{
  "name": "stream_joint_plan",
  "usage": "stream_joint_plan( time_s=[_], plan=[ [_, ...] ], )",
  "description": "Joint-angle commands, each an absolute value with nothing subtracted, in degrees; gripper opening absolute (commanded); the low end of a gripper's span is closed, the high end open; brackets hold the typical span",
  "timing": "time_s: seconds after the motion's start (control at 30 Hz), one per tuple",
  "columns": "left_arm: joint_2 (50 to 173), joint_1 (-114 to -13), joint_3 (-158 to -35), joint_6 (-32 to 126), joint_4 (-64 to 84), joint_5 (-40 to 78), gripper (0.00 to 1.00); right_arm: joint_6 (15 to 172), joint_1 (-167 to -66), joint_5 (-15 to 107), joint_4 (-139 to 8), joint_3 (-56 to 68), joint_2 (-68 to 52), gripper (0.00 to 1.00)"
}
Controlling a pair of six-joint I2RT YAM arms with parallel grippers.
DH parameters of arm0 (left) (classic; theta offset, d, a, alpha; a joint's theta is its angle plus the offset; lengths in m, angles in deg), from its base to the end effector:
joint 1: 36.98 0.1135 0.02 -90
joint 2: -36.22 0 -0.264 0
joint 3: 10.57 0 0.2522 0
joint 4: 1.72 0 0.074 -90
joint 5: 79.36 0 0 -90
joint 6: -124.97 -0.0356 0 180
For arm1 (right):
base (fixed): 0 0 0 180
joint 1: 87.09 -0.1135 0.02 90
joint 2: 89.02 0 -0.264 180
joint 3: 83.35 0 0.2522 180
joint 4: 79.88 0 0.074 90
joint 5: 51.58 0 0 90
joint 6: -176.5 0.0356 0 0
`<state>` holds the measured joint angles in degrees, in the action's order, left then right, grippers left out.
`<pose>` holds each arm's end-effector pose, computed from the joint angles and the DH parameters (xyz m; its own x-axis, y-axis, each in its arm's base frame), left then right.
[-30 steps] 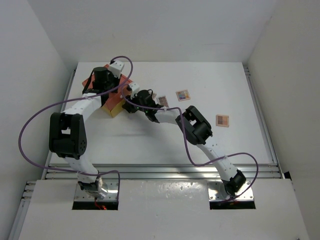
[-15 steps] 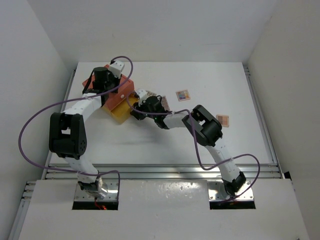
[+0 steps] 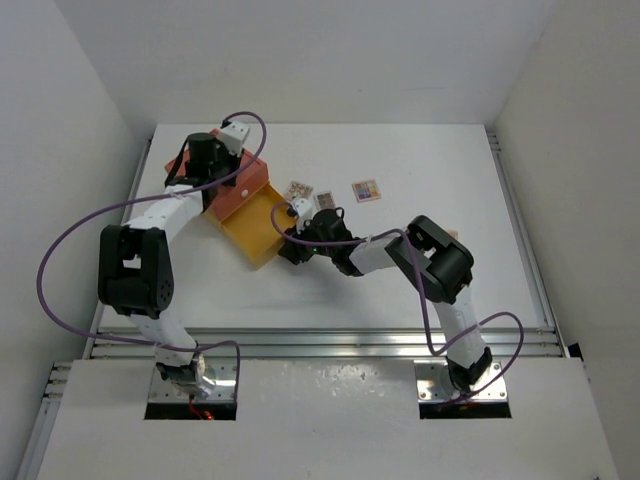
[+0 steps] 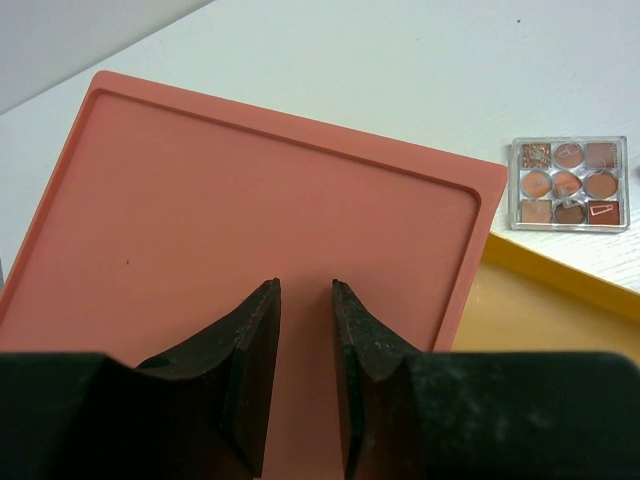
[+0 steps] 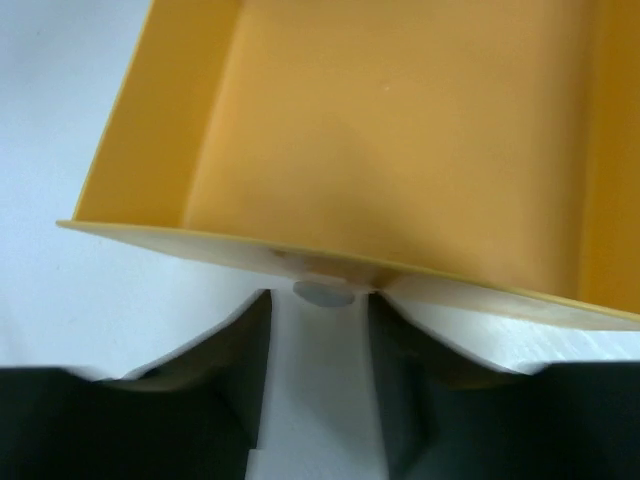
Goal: Organize the makeup
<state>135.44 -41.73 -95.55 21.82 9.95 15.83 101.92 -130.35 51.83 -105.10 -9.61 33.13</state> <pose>0.4035 -0.0368 0.2642 -0.3868 0.2595 -0.8849 0.2583 0.9517 0.1661 0.3058 0.2992 0.1056 -0.4950 -0.1106 -0.8618 -0.7160 0.6138 0.3324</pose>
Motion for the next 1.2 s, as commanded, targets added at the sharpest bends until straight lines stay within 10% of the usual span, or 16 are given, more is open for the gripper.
stream_joint_plan(
  time_s=[0.0,0.1,0.4,0.77,1.17],
  plan=[
    [137.55,-41.46,-95.08,20.56,22.4,16.0,0.34,102.41,-130.68,55.99,-108.83,-9.3,29.64,0.47],
    [137.55,-41.46,-97.8,19.95,25.21,16.62,0.41,101.89,-130.33,57.57,-107.78,-10.35,26.83,0.72],
    [132.55,-43.21,-106.15,14.06,32.43,20.31,0.54,97.33,-125.06,65.83,-90.57,-17.91,6.38,1.0],
    [138.24,-62.18,-120.82,22.02,36.56,18.13,0.76,105.45,-109.25,39.44,-43.14,-11.24,-6.31,1.0],
    [157.14,-72.14,-135.67,56.4,39.54,4.15,0.85,111.9,-95.09,33.59,-37.73,-16.24,-12.11,1.0]
  ],
)
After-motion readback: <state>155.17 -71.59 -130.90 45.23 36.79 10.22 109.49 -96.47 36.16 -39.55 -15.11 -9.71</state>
